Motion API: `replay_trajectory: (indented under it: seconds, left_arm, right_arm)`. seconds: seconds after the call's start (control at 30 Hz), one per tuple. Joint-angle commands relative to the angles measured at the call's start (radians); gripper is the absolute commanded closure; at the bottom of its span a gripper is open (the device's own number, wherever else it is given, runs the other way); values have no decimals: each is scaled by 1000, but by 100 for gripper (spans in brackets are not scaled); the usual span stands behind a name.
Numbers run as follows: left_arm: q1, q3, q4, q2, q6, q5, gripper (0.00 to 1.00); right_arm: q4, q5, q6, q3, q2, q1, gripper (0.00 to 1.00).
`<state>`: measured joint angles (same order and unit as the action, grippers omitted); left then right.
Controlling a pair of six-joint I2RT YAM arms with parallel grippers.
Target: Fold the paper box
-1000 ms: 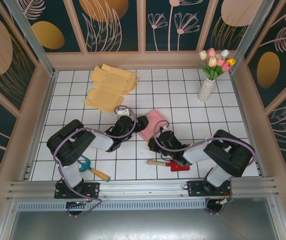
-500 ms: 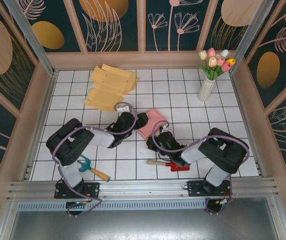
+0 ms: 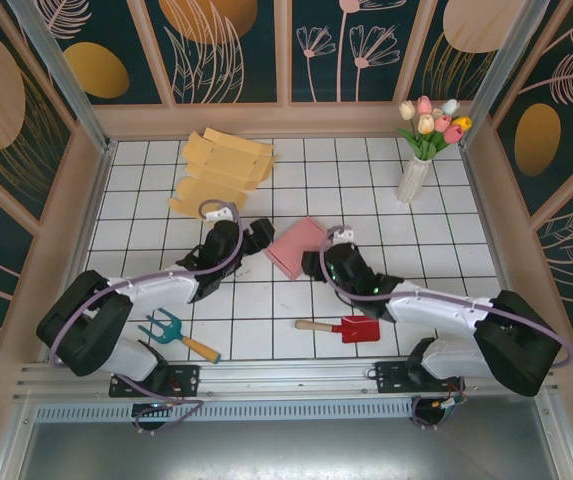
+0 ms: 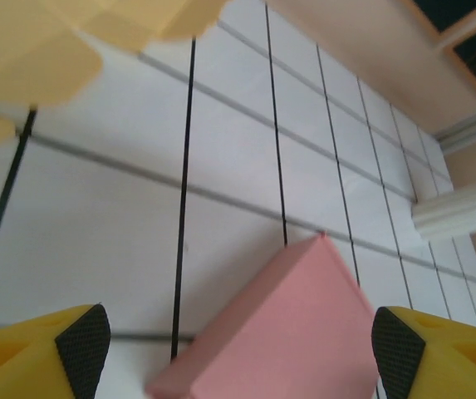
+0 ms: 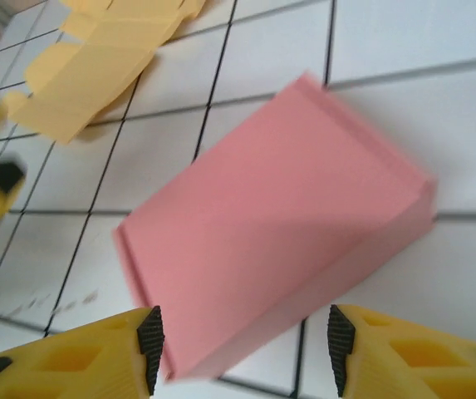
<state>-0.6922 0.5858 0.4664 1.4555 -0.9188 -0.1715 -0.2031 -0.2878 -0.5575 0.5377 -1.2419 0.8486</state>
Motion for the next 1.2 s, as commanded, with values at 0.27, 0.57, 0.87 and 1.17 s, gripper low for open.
replay_trajectory:
  seconds: [0.27, 0.57, 0.87, 1.17]
  left_arm:
    - [-134, -117, 171, 22, -117, 60, 19]
    - [-135, -58, 247, 180, -135, 114, 20]
    - [-134, 6, 220, 239, -116, 102, 22]
    - [-134, 177, 120, 338, -50, 111, 25]
  right_arm:
    - [46, 453, 381, 183, -158, -344, 41]
    - [-45, 596, 408, 224, -325, -440, 41]
    - [-40, 687, 406, 274, -443, -446, 44]
    - [11, 685, 388, 316, -460, -450, 49]
